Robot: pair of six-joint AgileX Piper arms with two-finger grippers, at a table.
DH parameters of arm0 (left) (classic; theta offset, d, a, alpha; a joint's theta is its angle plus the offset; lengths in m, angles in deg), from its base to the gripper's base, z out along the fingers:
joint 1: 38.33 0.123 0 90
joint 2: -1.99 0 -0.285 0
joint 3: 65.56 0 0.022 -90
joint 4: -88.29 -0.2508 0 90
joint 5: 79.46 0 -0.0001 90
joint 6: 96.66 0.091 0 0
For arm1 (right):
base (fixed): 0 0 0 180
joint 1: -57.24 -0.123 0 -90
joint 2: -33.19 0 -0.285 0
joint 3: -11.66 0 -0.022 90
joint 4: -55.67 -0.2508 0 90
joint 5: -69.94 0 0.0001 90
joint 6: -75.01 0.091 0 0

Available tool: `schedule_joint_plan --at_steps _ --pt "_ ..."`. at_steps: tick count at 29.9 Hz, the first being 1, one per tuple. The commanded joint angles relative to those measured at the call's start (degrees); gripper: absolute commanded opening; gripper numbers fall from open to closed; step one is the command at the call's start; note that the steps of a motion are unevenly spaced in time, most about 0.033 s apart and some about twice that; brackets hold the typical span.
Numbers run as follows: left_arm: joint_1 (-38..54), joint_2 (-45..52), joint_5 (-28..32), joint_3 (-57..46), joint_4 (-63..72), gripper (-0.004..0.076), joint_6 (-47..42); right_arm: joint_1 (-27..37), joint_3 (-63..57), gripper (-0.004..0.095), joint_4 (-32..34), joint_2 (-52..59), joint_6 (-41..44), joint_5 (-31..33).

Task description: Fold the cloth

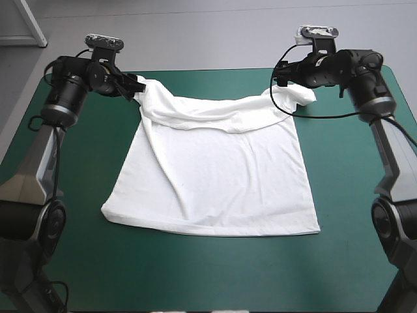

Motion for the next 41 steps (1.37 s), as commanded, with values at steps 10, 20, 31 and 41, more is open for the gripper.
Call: schedule_joint_plan --at_steps 10,20,31,41 --pt "0.2 21.7 -18.4 -17.6 2.7 0.0528 -1.2 0.3 -17.6 0.0700 1.7 22.2 -0.8 18.3" --pt "0.2 34.7 -14.8 -44.8 3.0 0.0530 -1.3 0.3 -43.7 0.0700 2.7 38.3 0.6 13.4" --pt "0.3 28.0 2.4 -59.7 3.2 0.0532 -3.1 0.3 -49.8 0.0700 1.5 42.8 0.3 15.7" --pt "0.3 21.2 8.0 -61.8 10.3 0.0466 -1.5 0.3 -49.8 0.0700 1.4 41.6 1.3 14.8"
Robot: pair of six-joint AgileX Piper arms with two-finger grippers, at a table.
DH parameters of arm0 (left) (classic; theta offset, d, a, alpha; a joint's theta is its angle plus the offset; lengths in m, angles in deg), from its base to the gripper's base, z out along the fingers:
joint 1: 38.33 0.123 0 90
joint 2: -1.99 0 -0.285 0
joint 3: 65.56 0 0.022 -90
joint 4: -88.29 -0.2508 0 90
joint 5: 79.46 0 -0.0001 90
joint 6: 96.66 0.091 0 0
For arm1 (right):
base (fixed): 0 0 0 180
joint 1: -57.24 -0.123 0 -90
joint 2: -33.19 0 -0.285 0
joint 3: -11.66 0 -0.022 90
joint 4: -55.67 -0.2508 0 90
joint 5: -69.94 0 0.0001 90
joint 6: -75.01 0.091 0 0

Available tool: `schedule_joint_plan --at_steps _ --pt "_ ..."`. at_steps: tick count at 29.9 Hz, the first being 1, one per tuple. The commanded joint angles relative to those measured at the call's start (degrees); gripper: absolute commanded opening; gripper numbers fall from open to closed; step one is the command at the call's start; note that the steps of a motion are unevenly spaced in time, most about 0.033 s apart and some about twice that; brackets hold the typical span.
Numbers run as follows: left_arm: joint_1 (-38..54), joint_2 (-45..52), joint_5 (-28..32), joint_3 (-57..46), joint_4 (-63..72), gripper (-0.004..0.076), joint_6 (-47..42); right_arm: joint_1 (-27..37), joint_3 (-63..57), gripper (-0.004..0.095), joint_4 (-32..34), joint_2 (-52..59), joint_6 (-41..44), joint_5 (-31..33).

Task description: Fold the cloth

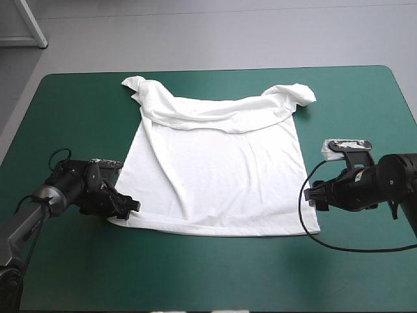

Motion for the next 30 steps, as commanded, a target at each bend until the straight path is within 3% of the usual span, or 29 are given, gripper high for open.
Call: schedule_joint_plan --at_steps 1,9,14,22,27,30 --pt "-0.2 -0.2 3.2 0.5 6.1 0.0423 1.6 0.3 1.3 0.0700 -0.5 -0.3 0.4 -2.5" --pt "-0.3 -0.3 4.6 -1.8 10.4 -0.0010 5.0 0.3 -5.9 0.0700 -1.6 -5.9 0.4 -11.6" --pt "-0.3 -0.3 4.2 -2.5 10.4 -0.0007 5.4 0.2 -12.7 0.0700 -4.8 -10.0 -0.4 -19.3" --pt "-0.3 -0.2 4.9 -2.6 10.5 -0.0008 5.7 -1.0 -18.1 0.0680 -6.3 -13.9 -1.5 -25.3" --pt "-0.3 -0.2 5.6 -2.8 10.8 -0.0008 5.7 -6.5 -18.1 0.0480 -3.5 -14.9 0.7 -26.3" --pt "-0.3 -0.2 6.1 -2.8 10.9 -0.0008 5.9 -10.7 -18.1 0.0249 1.9 -16.9 6.0 -28.0"
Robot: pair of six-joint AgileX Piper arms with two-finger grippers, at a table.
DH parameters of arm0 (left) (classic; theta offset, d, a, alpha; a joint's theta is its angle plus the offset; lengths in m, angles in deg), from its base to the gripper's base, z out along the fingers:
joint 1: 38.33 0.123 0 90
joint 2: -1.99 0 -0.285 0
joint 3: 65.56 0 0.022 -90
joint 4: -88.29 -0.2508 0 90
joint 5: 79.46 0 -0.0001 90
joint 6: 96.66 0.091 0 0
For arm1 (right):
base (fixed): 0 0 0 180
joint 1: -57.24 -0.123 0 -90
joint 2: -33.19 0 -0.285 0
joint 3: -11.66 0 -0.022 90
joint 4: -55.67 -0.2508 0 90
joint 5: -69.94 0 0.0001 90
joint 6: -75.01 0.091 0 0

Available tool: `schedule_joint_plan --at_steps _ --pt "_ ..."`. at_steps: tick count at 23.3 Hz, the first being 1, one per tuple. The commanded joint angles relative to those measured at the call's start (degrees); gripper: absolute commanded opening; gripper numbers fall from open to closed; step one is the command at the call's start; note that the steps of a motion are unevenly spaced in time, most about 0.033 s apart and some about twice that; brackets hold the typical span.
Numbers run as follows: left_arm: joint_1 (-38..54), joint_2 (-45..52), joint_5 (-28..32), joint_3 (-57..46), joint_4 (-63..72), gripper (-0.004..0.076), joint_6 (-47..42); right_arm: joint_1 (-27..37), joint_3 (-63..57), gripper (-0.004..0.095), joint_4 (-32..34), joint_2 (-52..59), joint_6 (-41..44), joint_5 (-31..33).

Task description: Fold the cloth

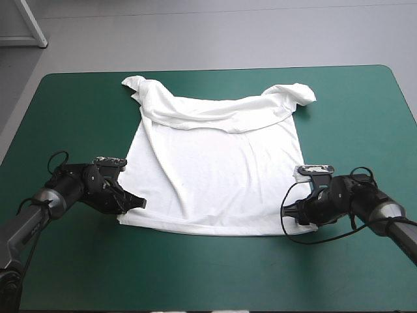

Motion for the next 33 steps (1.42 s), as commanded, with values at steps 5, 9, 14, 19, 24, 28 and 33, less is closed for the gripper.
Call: schedule_joint_plan --at_steps 5,9,14,19,24,28,33 --pt "-0.3 -0.2 1.3 -0.6 2.2 -0.0009 1.1 -6.8 -0.2 -0.0017 5.8 -8.6 9.9 -5.3" --pt "-0.3 1.4 4.3 0.5 2.2 -0.0009 1.0 -6.8 1.4 -0.0016 5.6 -5.3 10.5 -7.8" --pt "-0.3 10.8 -1.0 14.8 2.2 -0.0009 0.6 -6.8 13.6 0.0000 17.3 8.3 15.7 -2.7" --pt "-0.3 16.5 -6.3 34.9 1.9 -0.0009 1.2 -6.7 31.5 -0.0017 17.2 12.6 9.3 -0.7" --pt "-0.3 17.0 -6.9 48.8 -2.7 -0.0009 1.5 -6.7 44.8 -0.0019 19.7 12.6 9.1 -0.5" --pt "-0.3 17.0 -6.5 58.6 -6.5 -0.0009 1.5 -6.7 56.1 -0.0019 22.4 12.6 8.5 -0.5" --pt "-0.3 17.0 -5.7 68.8 -10.6 -0.0009 1.5 -6.7 69.1 -0.0018 24.6 12.6 6.5 -0.2"
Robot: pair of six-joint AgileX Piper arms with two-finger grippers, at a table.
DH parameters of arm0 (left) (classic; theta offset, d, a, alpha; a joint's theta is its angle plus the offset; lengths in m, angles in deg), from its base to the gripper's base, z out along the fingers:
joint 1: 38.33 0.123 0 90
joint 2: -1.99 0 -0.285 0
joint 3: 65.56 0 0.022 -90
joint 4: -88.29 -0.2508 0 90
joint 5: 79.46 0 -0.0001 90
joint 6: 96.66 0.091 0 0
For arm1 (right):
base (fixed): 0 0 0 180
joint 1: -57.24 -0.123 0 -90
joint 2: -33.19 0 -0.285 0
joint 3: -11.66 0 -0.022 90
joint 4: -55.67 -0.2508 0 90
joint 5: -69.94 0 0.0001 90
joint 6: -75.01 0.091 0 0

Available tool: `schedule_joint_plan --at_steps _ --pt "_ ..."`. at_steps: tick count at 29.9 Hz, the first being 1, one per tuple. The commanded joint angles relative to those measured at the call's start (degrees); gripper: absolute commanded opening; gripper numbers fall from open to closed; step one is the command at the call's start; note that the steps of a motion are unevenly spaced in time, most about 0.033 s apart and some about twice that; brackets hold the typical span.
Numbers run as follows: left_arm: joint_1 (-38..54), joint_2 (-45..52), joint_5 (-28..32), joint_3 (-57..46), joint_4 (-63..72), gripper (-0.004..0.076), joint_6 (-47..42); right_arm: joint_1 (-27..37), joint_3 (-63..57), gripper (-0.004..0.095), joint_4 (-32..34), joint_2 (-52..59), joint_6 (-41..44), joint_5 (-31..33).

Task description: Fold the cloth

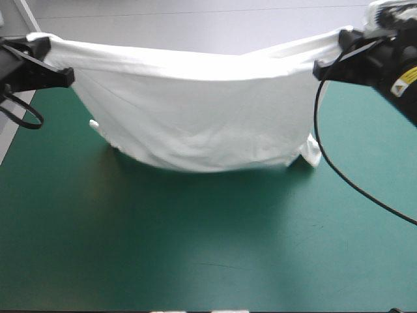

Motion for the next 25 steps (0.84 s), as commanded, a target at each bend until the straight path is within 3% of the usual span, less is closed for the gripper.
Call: schedule_joint_plan --at_steps 1,14,18,25 --pt "-0.3 1.3 4.7 7.5 -2.5 -0.0009 0.0 0.1 9.6 -0.0018 2.5 1.7 -2.4 -3.9" --pt "-0.3 1.3 10.7 22.6 -8.1 -0.0009 3.0 0.1 26.0 -0.0018 3.0 1.3 -7.2 -3.3" --pt "-0.3 -1.7 13.7 22.2 -7.0 -0.0009 3.0 0.1 26.0 -0.0019 3.0 -2.5 -7.7 -8.2" --pt "-0.3 -15.3 17.2 22.9 -2.9 -0.0009 2.4 0.1 26.5 -0.0019 3.6 -13.9 -5.1 -19.2"
